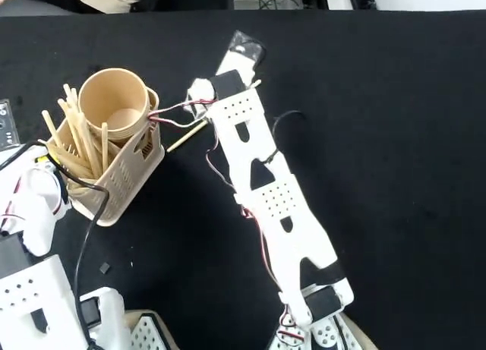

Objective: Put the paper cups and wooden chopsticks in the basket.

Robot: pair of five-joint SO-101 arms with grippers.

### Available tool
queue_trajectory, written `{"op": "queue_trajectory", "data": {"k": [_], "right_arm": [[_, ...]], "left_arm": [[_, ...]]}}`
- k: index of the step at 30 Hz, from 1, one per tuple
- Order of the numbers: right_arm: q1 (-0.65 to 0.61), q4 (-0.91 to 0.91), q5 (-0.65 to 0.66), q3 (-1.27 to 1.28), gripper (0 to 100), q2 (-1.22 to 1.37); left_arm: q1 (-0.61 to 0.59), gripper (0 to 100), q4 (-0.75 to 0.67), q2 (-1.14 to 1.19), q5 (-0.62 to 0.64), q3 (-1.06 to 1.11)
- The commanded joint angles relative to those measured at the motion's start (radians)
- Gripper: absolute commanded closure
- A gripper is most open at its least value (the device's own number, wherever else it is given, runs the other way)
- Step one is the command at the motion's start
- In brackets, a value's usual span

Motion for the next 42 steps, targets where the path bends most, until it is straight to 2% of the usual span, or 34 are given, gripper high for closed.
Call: {"op": "queue_trajectory", "data": {"k": [1,3,7,11,16,19,26,33,42], "right_arm": [[-0.011,-0.173,-0.002,-0.004,98.6,-0.044],[-0.009,-0.224,0.009,0.001,98.6,-0.013],[-0.009,-0.172,0.021,-0.051,98.6,0.021],[0.011,-0.155,0.141,-0.048,98.6,0.081],[0.017,-0.157,0.195,-0.05,98.6,0.148],[0.017,-0.141,0.304,-0.042,98.6,0.171],[0.026,0.061,0.428,-0.051,98.6,0.127],[0.078,0.087,0.664,0.05,98.5,0.035],[0.043,0.086,1.157,0.602,98.5,-0.311]], "left_arm": [[-0.013,97,0.0,0.008,0.0,0.091],[-0.013,97,0.0,0.008,0.0,0.091],[-0.013,97,0.0,0.008,0.0,0.091],[-0.013,97,0.0,0.008,0.0,0.091],[-0.013,97,-0.006,0.008,0.0,0.102],[-0.013,97,-0.006,0.008,0.0,0.102],[-0.013,97,-0.008,0.008,0.0,0.094],[-0.005,97,-0.003,0.008,0.003,0.045],[-0.005,97,-0.003,0.008,0.003,0.048]]}}
